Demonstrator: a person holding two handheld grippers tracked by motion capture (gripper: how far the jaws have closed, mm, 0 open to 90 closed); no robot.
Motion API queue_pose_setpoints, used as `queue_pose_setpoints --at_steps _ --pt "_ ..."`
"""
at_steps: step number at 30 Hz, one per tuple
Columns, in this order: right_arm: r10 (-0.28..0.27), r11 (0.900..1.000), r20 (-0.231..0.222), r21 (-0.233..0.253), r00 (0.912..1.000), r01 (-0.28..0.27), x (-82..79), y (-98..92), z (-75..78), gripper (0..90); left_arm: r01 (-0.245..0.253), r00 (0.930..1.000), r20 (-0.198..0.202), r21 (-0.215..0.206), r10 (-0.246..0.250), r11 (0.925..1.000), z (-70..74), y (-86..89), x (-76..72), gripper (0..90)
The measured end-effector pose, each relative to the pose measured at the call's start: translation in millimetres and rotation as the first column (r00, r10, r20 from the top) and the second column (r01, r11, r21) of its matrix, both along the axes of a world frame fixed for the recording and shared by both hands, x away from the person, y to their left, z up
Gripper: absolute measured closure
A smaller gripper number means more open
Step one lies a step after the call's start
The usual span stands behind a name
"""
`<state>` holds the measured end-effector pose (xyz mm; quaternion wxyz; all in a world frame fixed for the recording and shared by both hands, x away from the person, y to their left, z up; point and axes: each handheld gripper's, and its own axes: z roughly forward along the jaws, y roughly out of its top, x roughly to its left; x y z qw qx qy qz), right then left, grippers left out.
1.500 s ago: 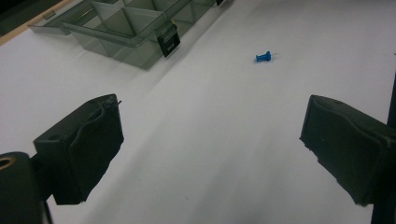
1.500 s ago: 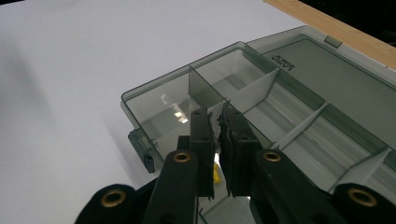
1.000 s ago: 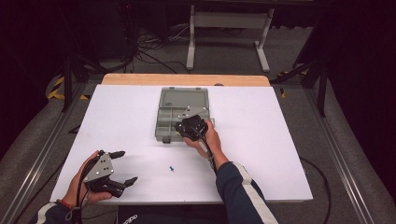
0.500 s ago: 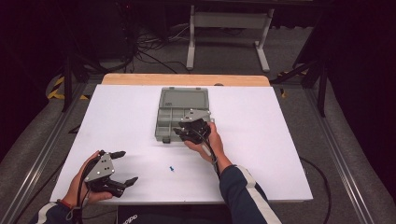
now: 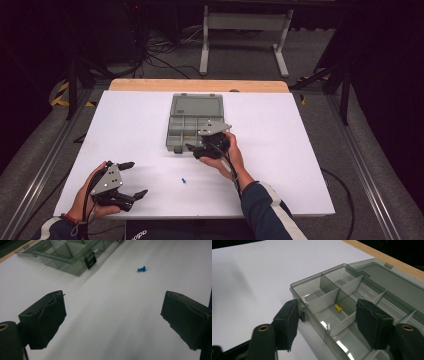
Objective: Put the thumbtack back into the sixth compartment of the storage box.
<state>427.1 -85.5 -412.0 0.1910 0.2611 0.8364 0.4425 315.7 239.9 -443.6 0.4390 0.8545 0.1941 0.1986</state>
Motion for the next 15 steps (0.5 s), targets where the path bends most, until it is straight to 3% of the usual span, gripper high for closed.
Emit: queue_pose_setpoints --at_steps 7,15 --pt "-0.005 1.0 0.034 -0.009 0.9994 0.005 -13.4 -3.1 3.7 18.2 0.001 1.0 0.004 0.002 -0.001 1.0 0.5 0.0 -0.3 6.3" --pt "0.016 1.0 0.064 -0.023 0.9978 -0.014 -30.3 -6.4 1.1 14.6 0.0 1.0 0.006 -0.001 0.001 1.0 1.2 0.7 -0.8 6.3"
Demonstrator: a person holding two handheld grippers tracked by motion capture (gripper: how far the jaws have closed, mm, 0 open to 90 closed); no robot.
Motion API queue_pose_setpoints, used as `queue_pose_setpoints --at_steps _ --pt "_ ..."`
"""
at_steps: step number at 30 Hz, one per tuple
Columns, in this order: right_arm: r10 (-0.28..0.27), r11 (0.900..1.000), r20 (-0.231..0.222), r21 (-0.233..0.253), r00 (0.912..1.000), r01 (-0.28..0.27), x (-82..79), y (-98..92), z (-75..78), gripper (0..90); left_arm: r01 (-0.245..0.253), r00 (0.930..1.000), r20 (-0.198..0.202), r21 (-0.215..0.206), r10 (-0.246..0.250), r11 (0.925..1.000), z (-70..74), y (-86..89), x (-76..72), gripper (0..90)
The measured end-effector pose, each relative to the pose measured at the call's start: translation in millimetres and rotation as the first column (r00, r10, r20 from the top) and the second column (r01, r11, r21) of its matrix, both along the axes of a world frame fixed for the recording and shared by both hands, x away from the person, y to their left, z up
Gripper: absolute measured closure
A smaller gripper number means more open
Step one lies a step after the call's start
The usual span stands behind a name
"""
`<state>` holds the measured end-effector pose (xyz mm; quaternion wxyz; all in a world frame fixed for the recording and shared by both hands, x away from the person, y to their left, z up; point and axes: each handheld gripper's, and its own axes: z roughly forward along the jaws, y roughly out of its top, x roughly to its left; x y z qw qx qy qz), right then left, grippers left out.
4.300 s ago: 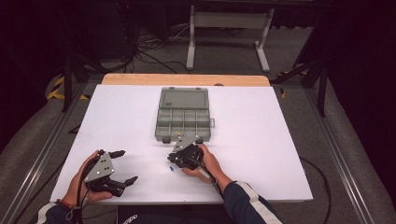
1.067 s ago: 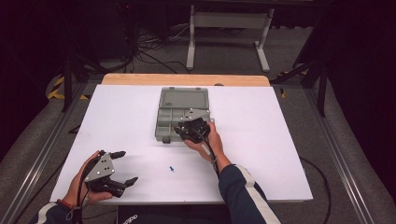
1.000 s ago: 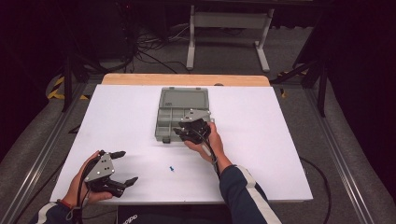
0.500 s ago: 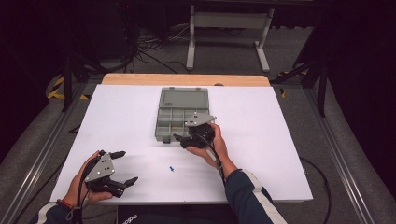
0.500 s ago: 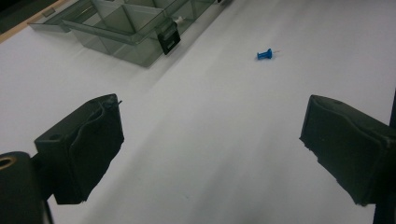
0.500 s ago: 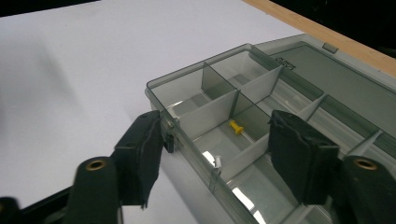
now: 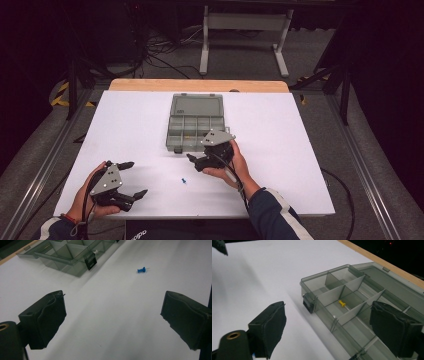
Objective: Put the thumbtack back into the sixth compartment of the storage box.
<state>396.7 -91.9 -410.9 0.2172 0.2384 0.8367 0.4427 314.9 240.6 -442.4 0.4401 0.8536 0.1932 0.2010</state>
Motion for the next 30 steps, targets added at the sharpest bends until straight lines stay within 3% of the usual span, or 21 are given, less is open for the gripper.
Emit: queue_pose_setpoints --at_steps 20,30 --pt "0.07 0.997 -0.016 -0.02 0.9974 -0.071 -26.8 1.7 -9.5 14.4 0.0 1.0 0.006 0.002 -0.001 1.0 1.0 0.8 -0.7 6.2" --pt "0.11 0.993 -0.049 -0.049 0.9928 -0.112 -37.1 6.4 -19.6 14.1 -0.001 1.0 0.004 -0.001 0.001 1.0 1.2 0.7 -1.3 6.1"
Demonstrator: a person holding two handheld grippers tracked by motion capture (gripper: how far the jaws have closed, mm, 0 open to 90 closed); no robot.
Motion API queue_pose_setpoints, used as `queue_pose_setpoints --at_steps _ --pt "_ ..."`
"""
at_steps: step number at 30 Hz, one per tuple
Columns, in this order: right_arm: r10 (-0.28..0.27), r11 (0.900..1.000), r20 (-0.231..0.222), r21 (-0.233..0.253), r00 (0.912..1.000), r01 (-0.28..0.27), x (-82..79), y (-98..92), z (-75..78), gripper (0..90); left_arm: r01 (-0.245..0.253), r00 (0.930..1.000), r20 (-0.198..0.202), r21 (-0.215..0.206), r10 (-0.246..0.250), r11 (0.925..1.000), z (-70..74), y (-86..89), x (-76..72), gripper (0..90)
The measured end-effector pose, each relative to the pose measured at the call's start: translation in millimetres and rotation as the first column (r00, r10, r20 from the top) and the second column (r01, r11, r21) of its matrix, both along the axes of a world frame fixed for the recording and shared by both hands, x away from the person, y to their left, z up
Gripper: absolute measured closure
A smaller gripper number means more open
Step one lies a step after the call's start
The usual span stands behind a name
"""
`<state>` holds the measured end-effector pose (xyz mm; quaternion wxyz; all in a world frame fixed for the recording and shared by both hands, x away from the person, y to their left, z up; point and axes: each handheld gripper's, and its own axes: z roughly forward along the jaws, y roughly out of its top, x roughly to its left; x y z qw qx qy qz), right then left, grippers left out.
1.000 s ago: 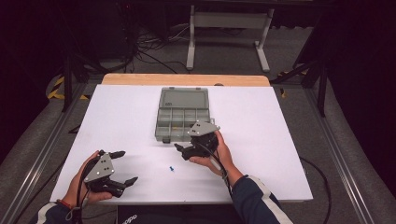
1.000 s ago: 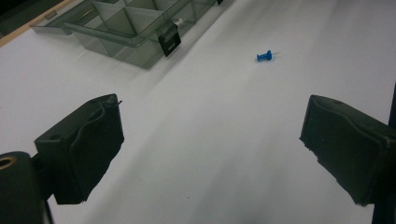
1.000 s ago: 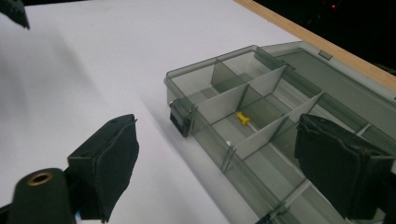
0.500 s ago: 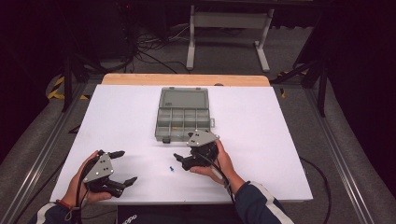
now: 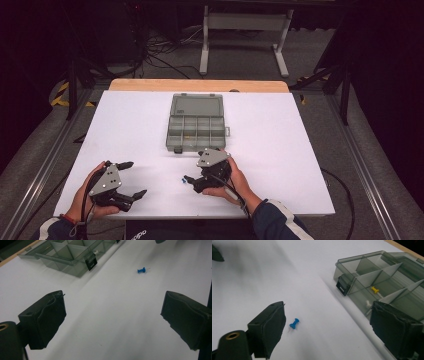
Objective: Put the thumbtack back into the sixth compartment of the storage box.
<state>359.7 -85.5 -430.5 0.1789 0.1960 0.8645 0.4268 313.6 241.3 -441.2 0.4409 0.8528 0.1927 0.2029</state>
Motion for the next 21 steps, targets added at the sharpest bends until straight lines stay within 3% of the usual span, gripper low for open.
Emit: queue_pose_setpoints --at_steps 11,14,21 --pt "0.063 0.997 -0.086 -0.043 0.9943 -0.067 -0.2 11.0 -19.6 8.7 0.005 1.0 0.002 0.007 -0.005 1.0 -0.2 -0.1 0.5 6.0" --pt "0.056 0.996 -0.096 -0.057 0.9938 -0.062 -0.5 15.0 -25.2 7.8 0.004 1.0 -0.001 0.006 -0.004 1.0 -0.5 -0.5 0.3 6.0" --pt "0.07 0.994 -0.129 -0.077 0.9892 -0.08 -0.4 21.6 -34.7 13.9 0.004 1.0 -0.003 0.006 -0.004 1.0 -0.6 -0.8 0.3 6.0"
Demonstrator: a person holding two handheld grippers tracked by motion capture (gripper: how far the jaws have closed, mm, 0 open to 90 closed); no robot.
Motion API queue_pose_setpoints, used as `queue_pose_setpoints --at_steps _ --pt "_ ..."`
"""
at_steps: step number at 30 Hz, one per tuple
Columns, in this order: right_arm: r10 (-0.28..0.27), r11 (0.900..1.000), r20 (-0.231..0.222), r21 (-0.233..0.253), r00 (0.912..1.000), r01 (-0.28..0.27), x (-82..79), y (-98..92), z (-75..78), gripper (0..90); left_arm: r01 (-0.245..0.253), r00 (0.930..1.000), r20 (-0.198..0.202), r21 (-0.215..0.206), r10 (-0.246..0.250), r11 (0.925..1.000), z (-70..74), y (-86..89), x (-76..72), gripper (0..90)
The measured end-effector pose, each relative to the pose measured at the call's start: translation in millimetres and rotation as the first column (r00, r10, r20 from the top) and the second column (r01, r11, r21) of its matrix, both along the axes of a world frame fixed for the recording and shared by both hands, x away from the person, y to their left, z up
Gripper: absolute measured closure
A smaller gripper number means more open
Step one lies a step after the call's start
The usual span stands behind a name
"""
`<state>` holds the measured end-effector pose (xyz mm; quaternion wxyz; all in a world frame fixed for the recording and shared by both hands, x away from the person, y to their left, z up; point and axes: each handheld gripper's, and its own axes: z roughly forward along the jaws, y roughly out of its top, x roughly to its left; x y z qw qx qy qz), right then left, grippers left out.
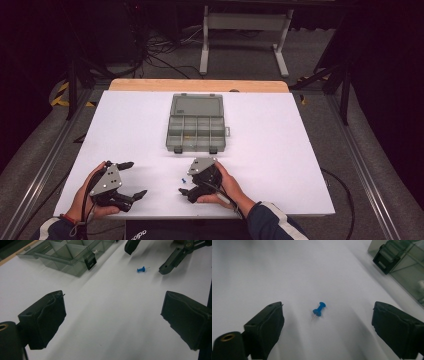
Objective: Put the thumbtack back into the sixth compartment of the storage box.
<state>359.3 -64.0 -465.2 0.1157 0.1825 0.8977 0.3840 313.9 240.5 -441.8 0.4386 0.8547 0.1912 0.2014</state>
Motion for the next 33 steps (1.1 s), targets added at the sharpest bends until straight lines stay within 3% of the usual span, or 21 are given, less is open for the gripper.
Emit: queue_pose_setpoints --at_steps 6,15,16,17,22,26,33 --pt "0.005 1.0 -0.019 0.001 0.9998 -0.005 0.0 2.8 -0.9 24.6 -0.001 1.0 0.0 0.003 0.001 1.0 -0.2 -0.3 0.1 6.1" --pt "-0.002 1.0 -0.039 0.017 0.9992 0.003 2.4 7.3 1.3 51.0 0.004 1.0 -0.001 0.012 -0.004 0.9999 -0.5 -0.8 0.3 6.1" --pt "0.0 1.0 -0.038 0.019 0.9993 0.001 2.6 7.2 1.7 58.4 0.005 1.0 -0.001 0.011 -0.005 0.9999 -0.5 -0.9 0.2 6.1" --pt "0.0 1.0 -0.038 0.019 0.9993 0.001 2.6 7.2 1.7 58.4 0.005 1.0 -0.001 0.011 -0.005 0.9999 -0.5 -0.9 0.2 6.1" --pt "0.023 1.0 -0.045 0.017 0.9987 -0.022 1.6 6.9 2.4 76.0 0.004 1.0 -0.001 0.011 -0.004 0.9999 -0.5 -0.8 0.1 6.2" --pt "0.034 0.999 -0.046 0.015 0.9984 -0.034 0.6 7.3 2.6 83.2 0.007 1.0 -0.002 0.013 -0.007 0.9999 -0.4 -1.0 0.1 6.1" --pt "0.036 0.999 -0.049 0.014 0.9982 -0.036 0.3 7.4 3.1 84.0 0.009 1.0 -0.002 0.011 -0.009 0.9999 -0.7 -1.0 0.5 6.1"
